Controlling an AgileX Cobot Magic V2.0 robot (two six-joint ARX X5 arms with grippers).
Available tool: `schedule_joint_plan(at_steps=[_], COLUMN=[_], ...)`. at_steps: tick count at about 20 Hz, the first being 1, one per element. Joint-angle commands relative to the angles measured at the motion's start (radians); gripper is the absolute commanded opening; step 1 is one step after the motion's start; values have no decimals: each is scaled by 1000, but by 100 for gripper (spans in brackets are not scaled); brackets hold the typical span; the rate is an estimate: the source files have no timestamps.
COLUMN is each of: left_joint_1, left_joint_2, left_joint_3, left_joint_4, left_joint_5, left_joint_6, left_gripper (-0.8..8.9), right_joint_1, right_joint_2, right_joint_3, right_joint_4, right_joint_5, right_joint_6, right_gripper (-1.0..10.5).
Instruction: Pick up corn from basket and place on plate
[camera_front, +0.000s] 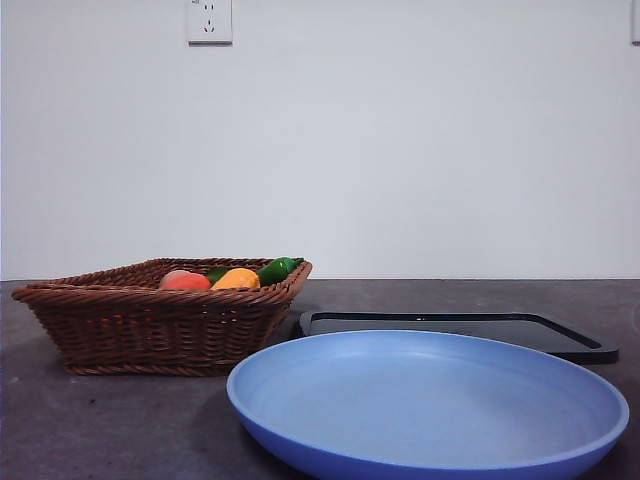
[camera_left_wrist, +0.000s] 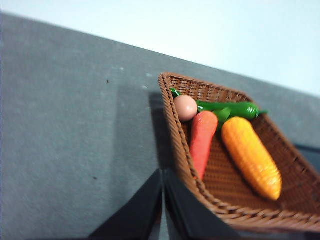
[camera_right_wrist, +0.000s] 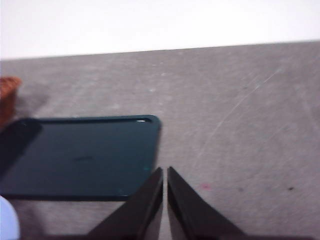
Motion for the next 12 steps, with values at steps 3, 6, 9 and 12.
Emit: schedule_joint_plan(at_steps=[3,6,9,12], left_joint_1=[3,3,3,3], left_joint_2=[0,0,0,2], left_joint_3=[-18,-10,10,50], left_joint_4=[-18,-22,-22,-31], left_joint_5=[2,27,93,118], left_joint_6=[-120,-169,-198,-226], left_gripper=[8,7,7,7], right_joint_1=[-1,-1,-1,-1], right_joint_2=[-2,-2,-2,-2], right_joint_3=[-2,-1,6,48], right_joint_4=[4,17,56,52], right_joint_5=[-14,-83,-137,-136], right_joint_6=[144,200,277,336], right_gripper=[2,2,2,2])
